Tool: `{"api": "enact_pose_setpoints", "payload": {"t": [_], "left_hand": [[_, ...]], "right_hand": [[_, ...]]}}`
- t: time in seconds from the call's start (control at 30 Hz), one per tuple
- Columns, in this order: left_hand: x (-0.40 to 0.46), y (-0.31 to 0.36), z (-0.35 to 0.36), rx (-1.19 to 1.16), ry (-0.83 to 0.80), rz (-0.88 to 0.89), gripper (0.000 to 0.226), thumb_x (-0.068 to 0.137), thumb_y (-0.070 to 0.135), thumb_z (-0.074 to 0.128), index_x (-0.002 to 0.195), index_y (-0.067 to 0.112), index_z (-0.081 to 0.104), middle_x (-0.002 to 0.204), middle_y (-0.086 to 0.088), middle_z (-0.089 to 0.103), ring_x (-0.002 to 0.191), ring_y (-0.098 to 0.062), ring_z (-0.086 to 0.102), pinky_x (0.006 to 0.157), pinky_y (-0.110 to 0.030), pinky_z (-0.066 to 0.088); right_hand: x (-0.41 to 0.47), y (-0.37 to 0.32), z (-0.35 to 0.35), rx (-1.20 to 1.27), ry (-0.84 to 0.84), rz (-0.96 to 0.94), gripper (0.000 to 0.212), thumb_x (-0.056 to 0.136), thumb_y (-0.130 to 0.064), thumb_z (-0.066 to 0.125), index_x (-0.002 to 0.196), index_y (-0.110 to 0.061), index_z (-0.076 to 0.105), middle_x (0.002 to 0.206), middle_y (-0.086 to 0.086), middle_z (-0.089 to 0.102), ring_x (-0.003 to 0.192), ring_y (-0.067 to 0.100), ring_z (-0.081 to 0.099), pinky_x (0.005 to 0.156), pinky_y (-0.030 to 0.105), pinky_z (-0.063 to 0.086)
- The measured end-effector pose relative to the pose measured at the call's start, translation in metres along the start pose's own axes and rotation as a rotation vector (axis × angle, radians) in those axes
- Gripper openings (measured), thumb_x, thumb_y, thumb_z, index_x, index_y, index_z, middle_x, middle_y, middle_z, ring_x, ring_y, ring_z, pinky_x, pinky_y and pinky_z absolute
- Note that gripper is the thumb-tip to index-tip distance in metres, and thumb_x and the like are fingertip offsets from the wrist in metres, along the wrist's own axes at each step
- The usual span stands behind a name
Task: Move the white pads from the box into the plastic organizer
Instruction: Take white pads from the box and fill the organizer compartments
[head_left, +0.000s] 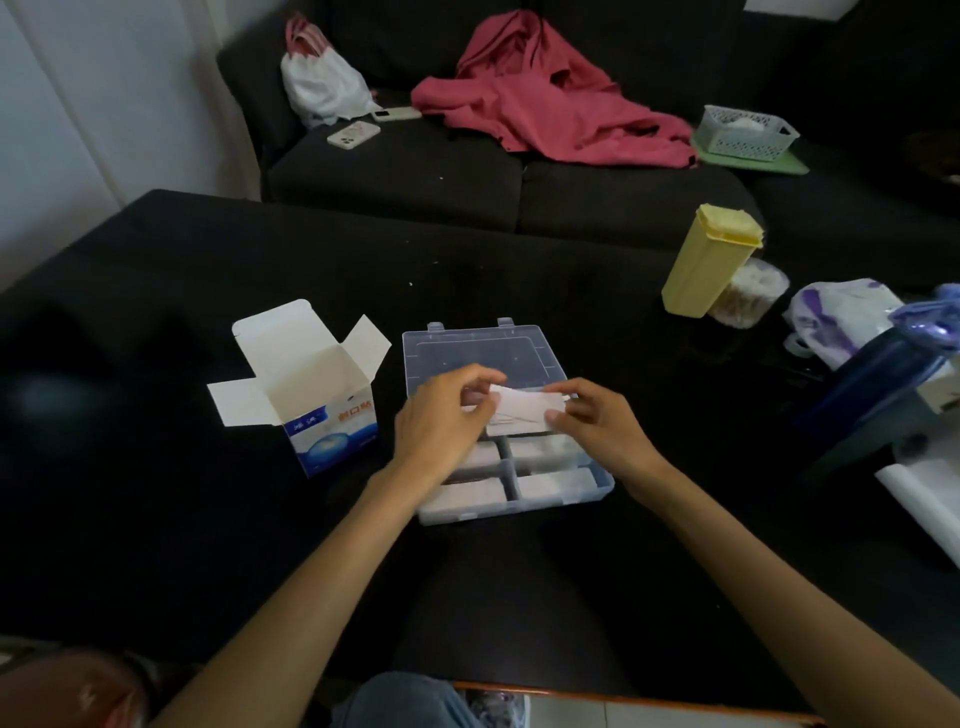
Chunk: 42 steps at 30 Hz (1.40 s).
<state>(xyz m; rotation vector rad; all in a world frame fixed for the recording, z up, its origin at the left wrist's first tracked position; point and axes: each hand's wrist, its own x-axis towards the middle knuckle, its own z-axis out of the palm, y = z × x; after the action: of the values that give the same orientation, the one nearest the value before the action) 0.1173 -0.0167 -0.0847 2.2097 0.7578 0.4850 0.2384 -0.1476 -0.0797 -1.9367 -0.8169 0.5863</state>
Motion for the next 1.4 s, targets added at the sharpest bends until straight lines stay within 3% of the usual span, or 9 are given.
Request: {"api": "enact_pose_setpoints", "payload": {"t": [0.1,0.2,0.37,0.47,0.6,0.83,1.07,1.23,1.4], "left_hand": [[-0.003,-0.013,-0.020,0.052,-0.033,-0.020,0.024,0.089,0.025,0.063,0.111,0.034,0.063,0.106,0.012,0.064,0.092,-0.001,0.057,0.085,-0.027,0.051],[-0.011,-0.029,-0.032,0.090,-0.009,-0.040,0.023,0.087,0.021,0.065,0.109,0.031,0.065,0.105,0.007,0.068,0.093,-0.006,0.061,0.087,-0.030,0.053],[-0.026,-0.048,-0.032,0.191,-0.079,-0.027,0.029,0.089,0.020,0.063,0.115,0.030,0.063,0.107,0.006,0.067,0.090,-0.002,0.057,0.084,-0.021,0.048],[-0.027,-0.048,-0.030,0.315,-0.071,0.047,0.026,0.090,0.023,0.061,0.115,0.031,0.065,0.105,0.008,0.067,0.092,-0.005,0.056,0.084,-0.023,0.048],[-0.029,-0.048,-0.032,0.478,-0.087,0.170,0.026,0.091,0.029,0.058,0.116,0.034,0.065,0.109,0.011,0.066,0.099,-0.008,0.052,0.094,-0.031,0.042],[-0.037,-0.050,-0.033,0.529,-0.111,0.180,0.033,0.096,0.032,0.049,0.128,0.035,0.055,0.127,0.012,0.057,0.117,-0.008,0.040,0.100,-0.027,0.031],[-0.036,-0.046,-0.035,0.544,-0.109,0.136,0.034,0.097,0.031,0.046,0.130,0.036,0.053,0.124,0.004,0.056,0.116,-0.012,0.044,0.099,-0.028,0.034],[-0.034,-0.049,-0.036,0.537,-0.118,0.159,0.029,0.096,0.030,0.049,0.123,0.035,0.059,0.120,0.008,0.059,0.113,-0.010,0.044,0.097,-0.027,0.032],[-0.035,-0.046,-0.039,0.534,-0.099,0.179,0.031,0.095,0.031,0.050,0.124,0.036,0.058,0.117,0.007,0.063,0.110,-0.011,0.050,0.096,-0.029,0.037]], "right_hand": [[0.003,-0.012,0.022,0.008,-0.034,-0.007,0.025,0.088,-0.006,0.060,0.110,-0.016,0.060,0.106,0.001,0.064,0.088,0.009,0.064,0.069,0.018,0.055],[0.006,-0.018,0.045,-0.059,-0.041,0.014,0.022,0.090,-0.010,0.059,0.110,-0.017,0.059,0.103,0.004,0.066,0.088,0.013,0.063,0.061,0.013,0.051],[0.010,-0.012,0.057,-0.437,-0.029,-0.072,0.019,0.091,-0.022,0.056,0.107,-0.024,0.066,0.106,0.002,0.068,0.091,0.013,0.061,0.080,0.026,0.051],[0.005,-0.006,0.057,-0.593,-0.001,-0.146,0.021,0.090,-0.026,0.057,0.106,-0.024,0.070,0.106,-0.001,0.069,0.097,0.012,0.058,0.094,0.035,0.045],[0.002,-0.005,0.055,-0.744,0.036,-0.255,0.023,0.089,-0.032,0.057,0.107,-0.027,0.069,0.111,-0.003,0.067,0.104,0.013,0.053,0.097,0.032,0.036],[-0.001,-0.007,0.051,-0.952,0.027,-0.432,0.027,0.091,-0.036,0.051,0.112,-0.027,0.067,0.115,-0.002,0.057,0.109,0.014,0.042,0.094,0.028,0.029],[0.005,-0.011,0.046,-0.999,-0.034,-0.401,0.028,0.092,-0.036,0.047,0.112,-0.028,0.066,0.108,-0.003,0.057,0.103,0.013,0.043,0.092,0.027,0.028],[0.010,-0.013,0.042,-1.056,-0.080,-0.366,0.030,0.093,-0.037,0.045,0.112,-0.028,0.066,0.109,-0.003,0.058,0.107,0.013,0.045,0.096,0.029,0.029],[0.010,-0.017,0.037,-1.012,-0.078,-0.360,0.024,0.091,-0.035,0.051,0.106,-0.028,0.069,0.104,-0.004,0.062,0.102,0.012,0.049,0.095,0.028,0.032]]}}
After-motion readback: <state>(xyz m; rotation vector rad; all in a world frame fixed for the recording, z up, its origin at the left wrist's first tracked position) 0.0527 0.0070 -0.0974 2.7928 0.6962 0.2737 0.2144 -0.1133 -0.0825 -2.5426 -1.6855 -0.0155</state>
